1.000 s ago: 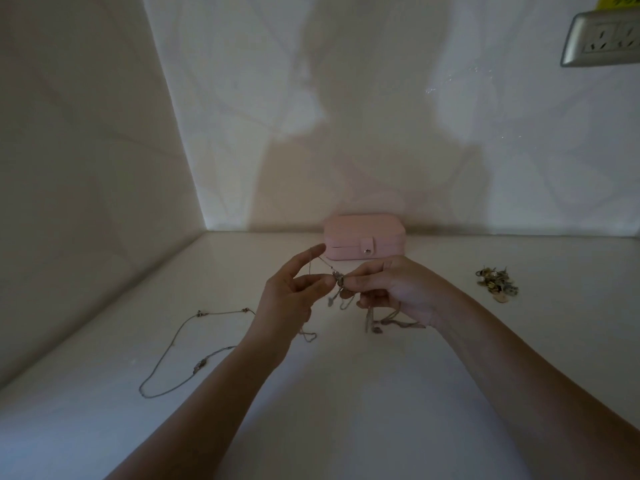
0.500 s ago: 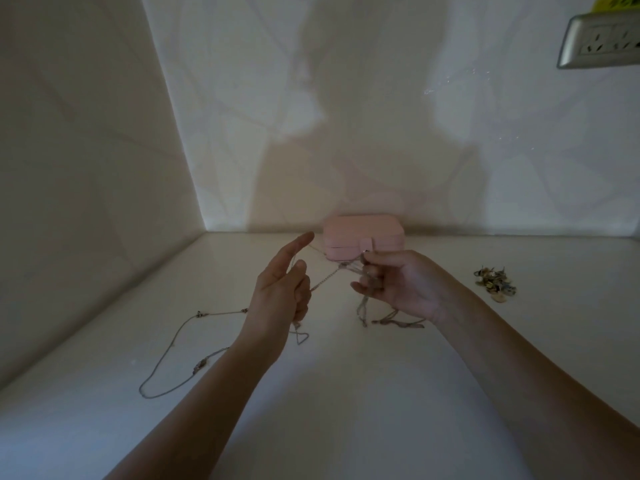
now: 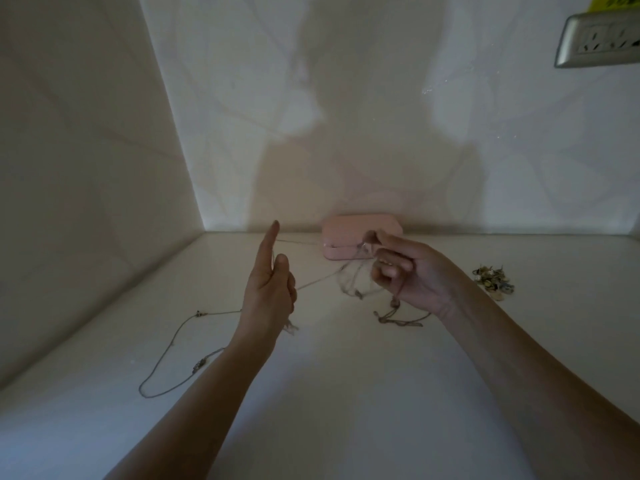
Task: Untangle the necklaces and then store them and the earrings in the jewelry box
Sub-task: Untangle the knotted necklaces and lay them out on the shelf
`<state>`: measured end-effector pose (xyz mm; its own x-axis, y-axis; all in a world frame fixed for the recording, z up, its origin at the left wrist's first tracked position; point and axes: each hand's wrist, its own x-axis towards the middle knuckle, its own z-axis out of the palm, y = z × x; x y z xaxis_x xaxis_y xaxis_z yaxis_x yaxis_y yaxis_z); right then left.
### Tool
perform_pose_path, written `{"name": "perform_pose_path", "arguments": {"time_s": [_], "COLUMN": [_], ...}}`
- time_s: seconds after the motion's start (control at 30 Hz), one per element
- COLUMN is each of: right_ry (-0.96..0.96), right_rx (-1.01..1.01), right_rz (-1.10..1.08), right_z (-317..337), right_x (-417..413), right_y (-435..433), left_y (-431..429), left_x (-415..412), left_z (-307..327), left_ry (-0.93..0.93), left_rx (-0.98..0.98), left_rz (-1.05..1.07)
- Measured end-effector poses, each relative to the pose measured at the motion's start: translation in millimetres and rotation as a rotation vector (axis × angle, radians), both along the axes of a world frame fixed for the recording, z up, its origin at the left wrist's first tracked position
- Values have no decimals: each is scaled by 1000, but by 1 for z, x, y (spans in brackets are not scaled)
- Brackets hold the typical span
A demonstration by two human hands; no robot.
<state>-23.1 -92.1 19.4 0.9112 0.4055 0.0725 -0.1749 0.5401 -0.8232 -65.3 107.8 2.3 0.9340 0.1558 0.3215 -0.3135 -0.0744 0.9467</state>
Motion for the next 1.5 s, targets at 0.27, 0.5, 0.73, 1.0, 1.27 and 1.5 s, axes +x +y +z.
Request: {"name": "perform_pose_path", "arguments": {"time_s": [0.27, 0.5, 0.73, 1.0, 1.27, 1.5], "right_ry": [-14, 127, -247, 109, 112, 154], "right_rx": [-48, -101, -1314, -1646, -1549, -1647], "right_rz": [-39, -124, -589, -825, -986, -793], "right_z": [0, 0, 12, 14, 9, -9], "right_x": [5, 11, 4, -1, 3, 23], "right_y": [-15, -24, -68, -95, -105, -102], "left_y": [3, 0, 2, 3, 5, 7], "left_x": [0, -2, -1, 5, 11, 13], "left_z": [2, 4, 4, -6, -13, -19], "left_ry": [-100, -154, -104, -3, 35, 93], "left_rx": [58, 54, -31, 47, 70, 261], "left_rz": [125, 116, 77, 112, 199, 109]}}
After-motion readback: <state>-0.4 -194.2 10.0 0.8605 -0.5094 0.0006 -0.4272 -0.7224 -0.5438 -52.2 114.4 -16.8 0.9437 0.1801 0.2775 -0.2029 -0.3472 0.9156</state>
